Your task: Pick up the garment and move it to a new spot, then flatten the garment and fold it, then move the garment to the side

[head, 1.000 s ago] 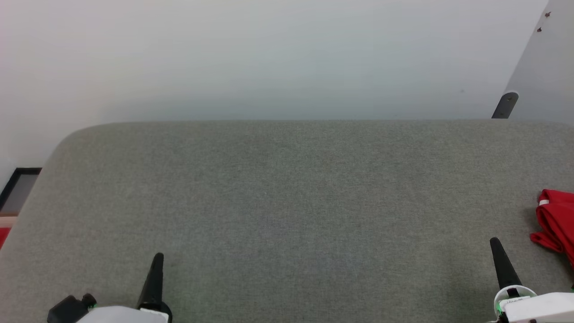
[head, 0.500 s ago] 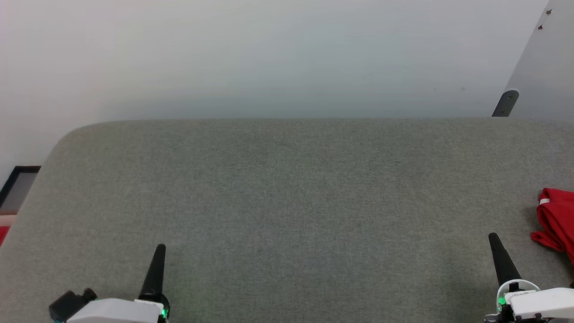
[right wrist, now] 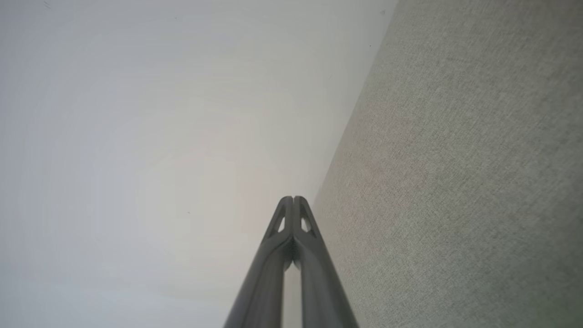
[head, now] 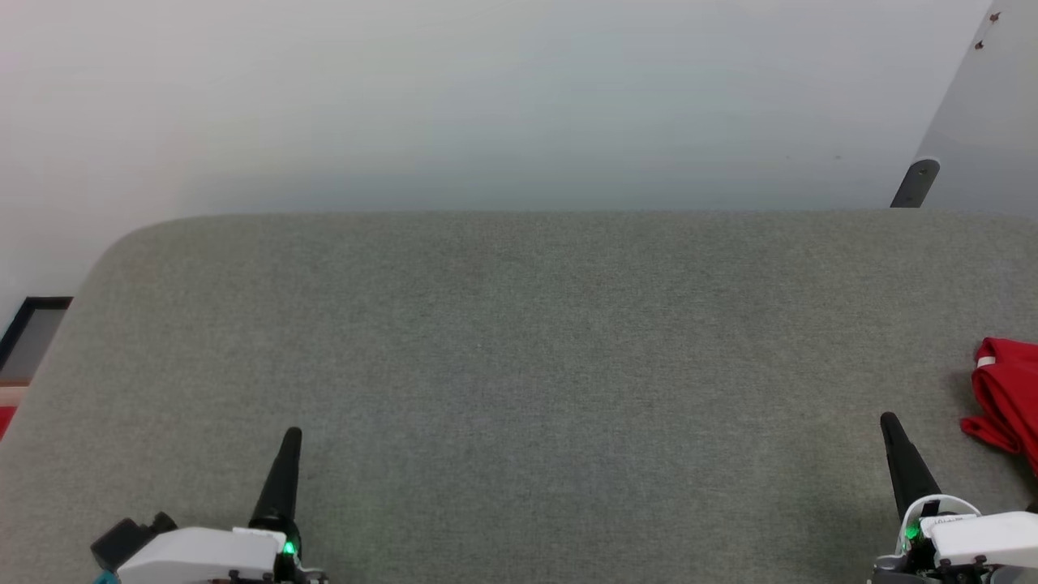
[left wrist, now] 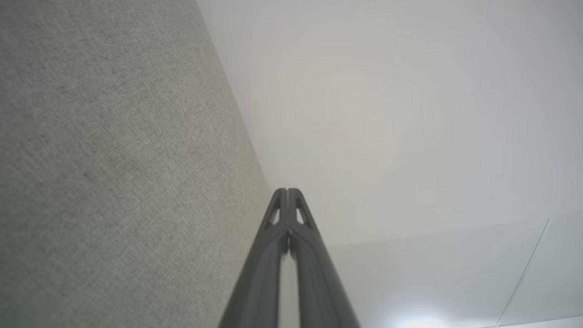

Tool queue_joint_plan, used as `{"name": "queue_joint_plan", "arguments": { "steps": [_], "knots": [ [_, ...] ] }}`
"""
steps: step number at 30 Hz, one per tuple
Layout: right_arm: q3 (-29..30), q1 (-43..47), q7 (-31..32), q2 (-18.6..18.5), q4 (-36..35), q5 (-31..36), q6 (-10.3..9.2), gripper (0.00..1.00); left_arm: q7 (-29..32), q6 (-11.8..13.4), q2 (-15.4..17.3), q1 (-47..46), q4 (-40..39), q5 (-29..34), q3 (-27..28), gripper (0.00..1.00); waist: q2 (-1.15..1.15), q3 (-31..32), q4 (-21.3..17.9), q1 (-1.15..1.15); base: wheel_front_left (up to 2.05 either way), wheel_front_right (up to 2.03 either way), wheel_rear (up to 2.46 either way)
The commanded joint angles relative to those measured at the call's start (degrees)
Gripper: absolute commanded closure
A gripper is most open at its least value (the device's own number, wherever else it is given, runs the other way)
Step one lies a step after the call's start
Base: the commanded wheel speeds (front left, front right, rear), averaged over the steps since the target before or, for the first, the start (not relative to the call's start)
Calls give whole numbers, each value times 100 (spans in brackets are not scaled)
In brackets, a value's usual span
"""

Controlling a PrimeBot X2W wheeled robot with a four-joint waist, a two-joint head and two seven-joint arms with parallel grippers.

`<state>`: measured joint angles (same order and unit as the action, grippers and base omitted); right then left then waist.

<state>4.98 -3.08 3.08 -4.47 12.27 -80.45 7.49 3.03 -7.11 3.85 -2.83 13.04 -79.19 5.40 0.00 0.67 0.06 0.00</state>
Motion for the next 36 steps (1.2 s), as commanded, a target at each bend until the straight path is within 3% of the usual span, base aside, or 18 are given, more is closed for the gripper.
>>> {"name": "queue_joint_plan", "arguments": {
  "steps": [1, 36],
  "knots": [
    [21, -127, 40, 19, -8, -107, 1, 100, 22, -35, -7, -102, -16, -118, 21, 100, 0, -3, 0, 0, 0, 0, 0],
    [140, -337, 341, 150, 182, -1221, 0, 100, 372, -52, -104, -377, 112, -1329, 127, 100, 0, -85, -6, 0, 0, 0, 0]
  ]
}}
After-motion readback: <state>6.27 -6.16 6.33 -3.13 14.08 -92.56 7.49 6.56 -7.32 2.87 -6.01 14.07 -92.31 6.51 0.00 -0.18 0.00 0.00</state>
